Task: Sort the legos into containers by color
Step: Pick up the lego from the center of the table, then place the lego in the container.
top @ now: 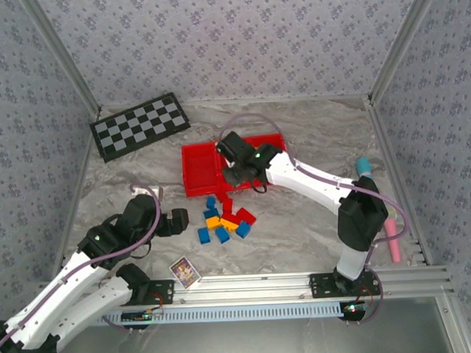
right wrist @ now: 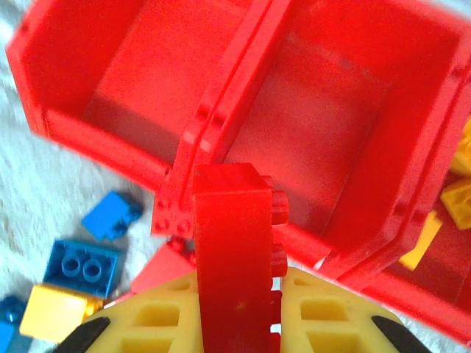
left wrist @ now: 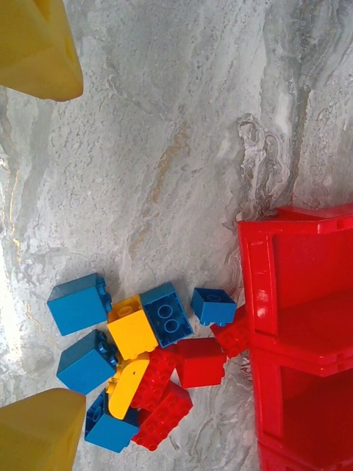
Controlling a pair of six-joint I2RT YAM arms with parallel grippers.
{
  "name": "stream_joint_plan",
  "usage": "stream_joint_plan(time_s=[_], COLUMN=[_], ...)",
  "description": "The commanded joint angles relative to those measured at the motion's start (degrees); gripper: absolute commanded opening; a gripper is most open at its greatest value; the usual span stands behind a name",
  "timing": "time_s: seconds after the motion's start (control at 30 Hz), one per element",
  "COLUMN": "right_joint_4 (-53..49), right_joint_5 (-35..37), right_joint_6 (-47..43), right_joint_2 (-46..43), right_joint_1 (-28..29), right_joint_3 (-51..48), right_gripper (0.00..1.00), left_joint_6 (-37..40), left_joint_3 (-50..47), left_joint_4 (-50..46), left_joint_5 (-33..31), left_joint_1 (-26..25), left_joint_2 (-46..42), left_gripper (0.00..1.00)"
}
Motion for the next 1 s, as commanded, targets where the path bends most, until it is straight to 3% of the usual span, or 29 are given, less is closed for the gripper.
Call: stream_joint_plan(time_s=[0.0, 0.2, 0.43, 0.73, 0.97], right_joint_4=[-1.6, -4.2, -3.7, -3.8, -4.2], right_joint_5=[0.3, -1.6, -3.6, -5.3, -6.6], right_joint_6=[-1.9, -0.8, 2.1, 4.8, 7.5], right_joint_2=[5.1, 14.9, 18.2, 16.6, 9.8], right_joint_1=[-2.4, -6.3, -7.8, -7.8, -7.6], right_joint_3=[5.9, 16.1, 18.8, 16.9, 11.8], right_gripper=[0.22, 0.22, 0.33, 0.61, 0.83], left_joint_6=[-0.6, -0.6, 0.6, 1.9, 2.7], left_joint_3=[0.4, -0.3, -1.3, -1.5, -2.1], left_joint_4=[-1.6, -0.9, 1.3, 3.1, 4.9], left_joint_5=[0.7, 0.9, 2.7, 4.6, 5.1], left_joint_1=[-0.5, -0.5, -0.5, -0.5, -0.5], left_joint_2=[-0.4, -2.3, -2.5, 0.1, 1.2], left_gripper=[1.00, 1.00, 1.00, 1.00, 1.00])
